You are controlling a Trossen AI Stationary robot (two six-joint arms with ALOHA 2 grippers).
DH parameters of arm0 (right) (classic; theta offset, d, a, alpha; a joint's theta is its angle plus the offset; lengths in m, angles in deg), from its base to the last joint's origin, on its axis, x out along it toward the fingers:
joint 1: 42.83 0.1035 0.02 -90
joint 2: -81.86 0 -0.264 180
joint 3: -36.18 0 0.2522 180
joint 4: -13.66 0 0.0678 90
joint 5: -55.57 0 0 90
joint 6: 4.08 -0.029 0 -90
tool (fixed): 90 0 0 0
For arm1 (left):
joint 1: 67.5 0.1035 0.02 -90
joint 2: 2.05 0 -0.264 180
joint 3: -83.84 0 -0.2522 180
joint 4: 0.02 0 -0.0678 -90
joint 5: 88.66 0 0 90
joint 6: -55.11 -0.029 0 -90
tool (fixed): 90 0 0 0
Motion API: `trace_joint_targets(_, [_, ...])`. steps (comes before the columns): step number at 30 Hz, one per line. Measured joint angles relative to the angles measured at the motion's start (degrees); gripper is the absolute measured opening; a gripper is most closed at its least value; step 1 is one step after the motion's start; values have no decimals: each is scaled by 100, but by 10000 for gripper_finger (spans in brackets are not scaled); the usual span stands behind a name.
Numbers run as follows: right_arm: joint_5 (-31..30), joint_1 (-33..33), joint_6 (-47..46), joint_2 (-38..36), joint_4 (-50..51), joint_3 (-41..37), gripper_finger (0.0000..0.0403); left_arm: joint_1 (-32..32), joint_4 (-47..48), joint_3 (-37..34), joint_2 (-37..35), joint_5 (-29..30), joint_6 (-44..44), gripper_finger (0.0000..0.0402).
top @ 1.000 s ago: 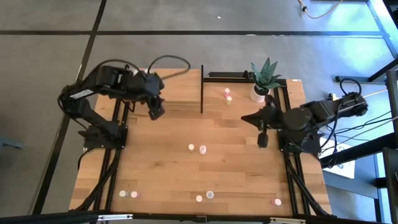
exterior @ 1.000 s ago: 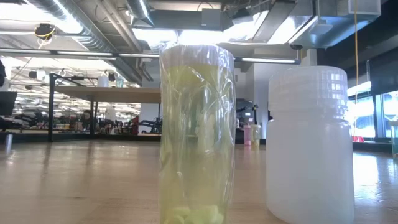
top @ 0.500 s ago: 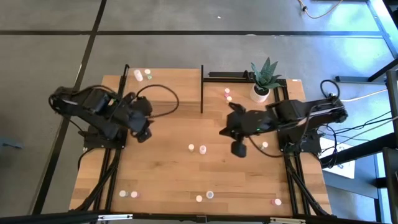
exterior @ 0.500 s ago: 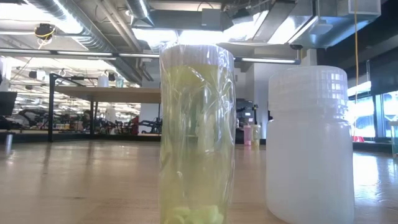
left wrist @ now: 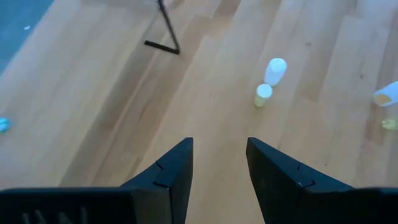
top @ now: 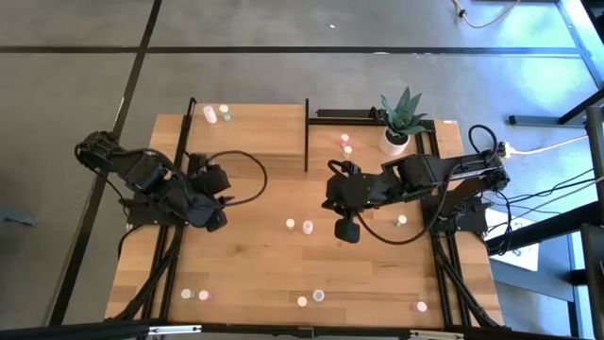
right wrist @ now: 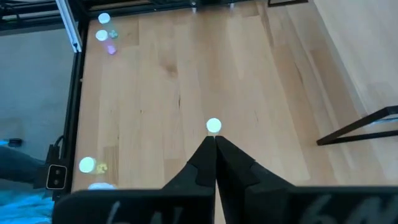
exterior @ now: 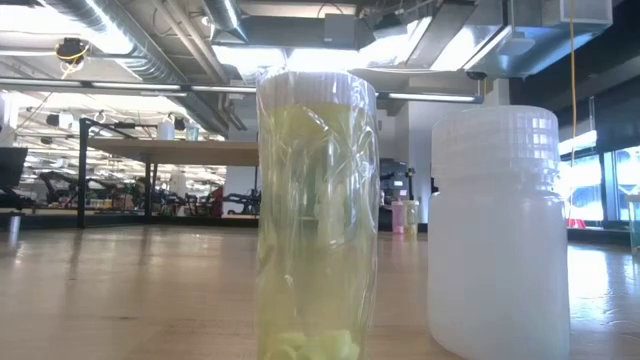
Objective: Pick and place medicine bottles onto shelf by color
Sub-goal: Put the middle yellow pill bottle on the shelf
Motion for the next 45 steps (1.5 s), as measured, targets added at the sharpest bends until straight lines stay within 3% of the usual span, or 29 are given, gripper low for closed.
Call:
trace_joint_targets(13, [2, 5, 27, -17, 242, 2, 7, -77, -2264, -1388, 4, -42, -1134, 142])
trace_joint_targets(23, [584, 59, 181, -17, 502, 2, 8, -38, -3765, -2307, 11, -52, -1192, 142])
trace_joint_targets(28, [600, 57, 347, -18, 507, 2, 8, 9, -4268, -2683, 65, -50, -1212, 142])
trace_joint_targets(38, [601, 57, 666, -61, 749, 2, 8, 140, -5655, -3234, 692, -62, -1578, 142])
trace_joint_targets(45, [601, 57, 788, -61, 746, 2, 8, 399, -5911, -3238, 1296, -81, -1632, 142])
